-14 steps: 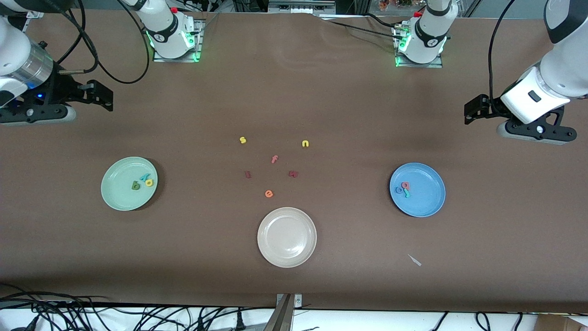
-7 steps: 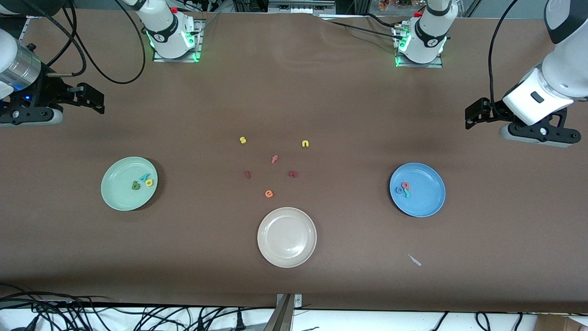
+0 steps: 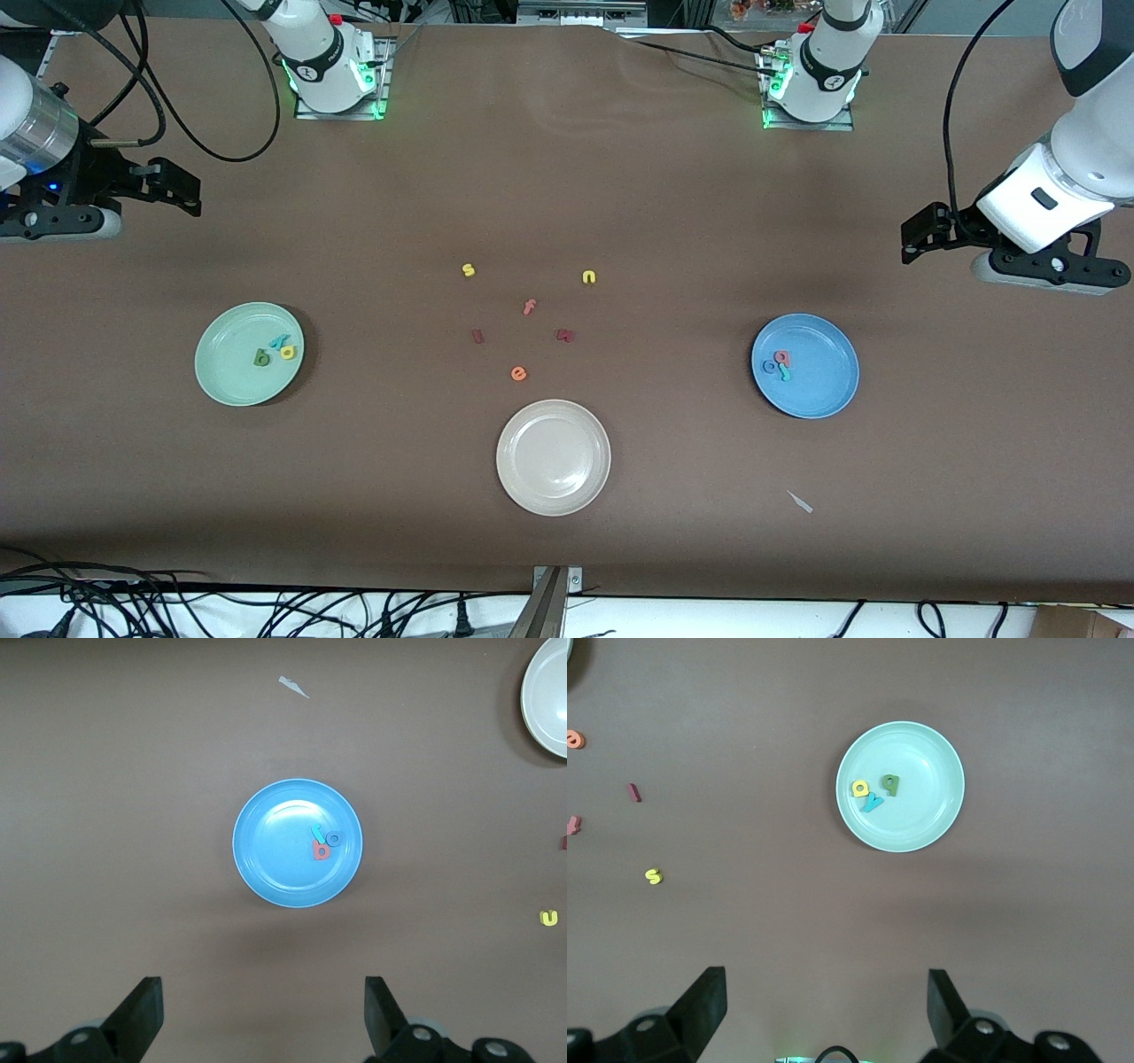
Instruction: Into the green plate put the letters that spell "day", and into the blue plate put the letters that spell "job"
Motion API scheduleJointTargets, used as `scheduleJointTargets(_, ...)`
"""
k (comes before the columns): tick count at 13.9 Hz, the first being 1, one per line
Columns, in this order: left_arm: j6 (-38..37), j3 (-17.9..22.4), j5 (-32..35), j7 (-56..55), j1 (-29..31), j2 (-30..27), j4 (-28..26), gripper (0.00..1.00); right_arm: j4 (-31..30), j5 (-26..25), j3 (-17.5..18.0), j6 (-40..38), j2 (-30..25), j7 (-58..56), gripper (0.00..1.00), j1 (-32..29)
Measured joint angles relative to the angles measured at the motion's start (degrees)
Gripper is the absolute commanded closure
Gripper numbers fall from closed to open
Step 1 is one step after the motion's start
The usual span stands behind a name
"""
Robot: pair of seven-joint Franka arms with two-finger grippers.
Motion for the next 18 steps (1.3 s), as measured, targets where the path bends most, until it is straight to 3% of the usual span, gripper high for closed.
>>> scheduleJointTargets(18, 0.0, 0.1, 0.0, -0.1, 0.0, 0.0, 0.0, 0.0, 2.0, 0.0, -0.1, 0.5, 2.2, 0.1, 0.0, -0.6)
